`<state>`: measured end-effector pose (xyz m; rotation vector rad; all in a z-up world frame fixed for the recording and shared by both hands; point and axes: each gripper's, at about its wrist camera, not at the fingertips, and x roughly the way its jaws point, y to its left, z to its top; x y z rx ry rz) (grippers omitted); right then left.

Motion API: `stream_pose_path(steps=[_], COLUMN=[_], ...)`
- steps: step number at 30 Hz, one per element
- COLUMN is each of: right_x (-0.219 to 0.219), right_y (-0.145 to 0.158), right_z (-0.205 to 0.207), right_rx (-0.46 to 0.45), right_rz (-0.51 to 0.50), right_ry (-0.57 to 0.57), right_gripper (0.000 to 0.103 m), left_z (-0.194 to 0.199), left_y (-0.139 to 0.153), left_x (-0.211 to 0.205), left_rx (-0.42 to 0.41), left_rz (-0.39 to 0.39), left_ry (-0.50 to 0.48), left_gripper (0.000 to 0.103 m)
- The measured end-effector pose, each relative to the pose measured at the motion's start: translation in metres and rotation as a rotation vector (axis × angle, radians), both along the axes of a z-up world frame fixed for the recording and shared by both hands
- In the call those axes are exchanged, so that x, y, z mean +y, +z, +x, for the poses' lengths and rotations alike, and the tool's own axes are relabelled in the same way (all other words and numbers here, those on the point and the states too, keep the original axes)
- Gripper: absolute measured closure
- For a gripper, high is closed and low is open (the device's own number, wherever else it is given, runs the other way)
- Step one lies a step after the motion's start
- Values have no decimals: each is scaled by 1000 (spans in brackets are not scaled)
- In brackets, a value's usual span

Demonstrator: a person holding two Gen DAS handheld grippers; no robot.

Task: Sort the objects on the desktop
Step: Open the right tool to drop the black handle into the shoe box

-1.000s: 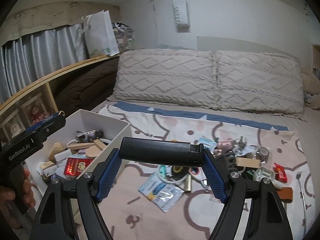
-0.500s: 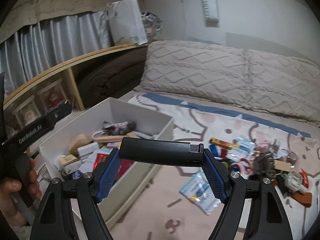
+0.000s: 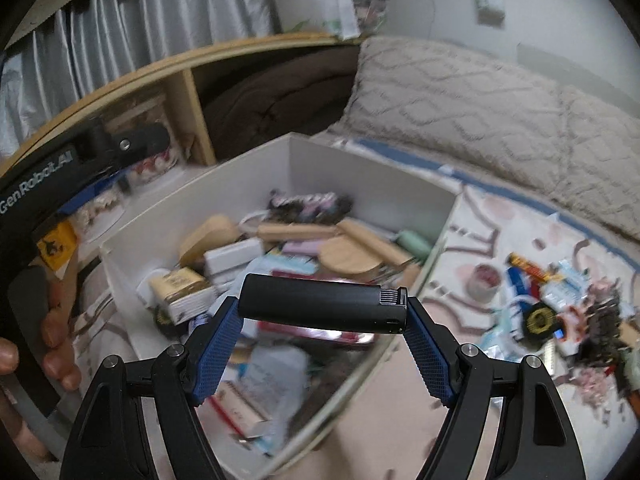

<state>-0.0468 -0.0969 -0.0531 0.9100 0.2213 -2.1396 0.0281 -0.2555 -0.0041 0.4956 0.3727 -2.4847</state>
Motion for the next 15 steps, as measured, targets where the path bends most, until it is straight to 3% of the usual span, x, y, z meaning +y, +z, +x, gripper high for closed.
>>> stream_pose_path(steps=[15], right_x=[-20], right_y=[-13], right_z=[22], right_rx=[-143], right_rz=[70], right_ry=[13], right_gripper=[22], left_z=[4], left_y=[-3], left_x=[-1], left_rx=[-44], left_rz=[-28], left_ry=[-29], left_gripper=[18])
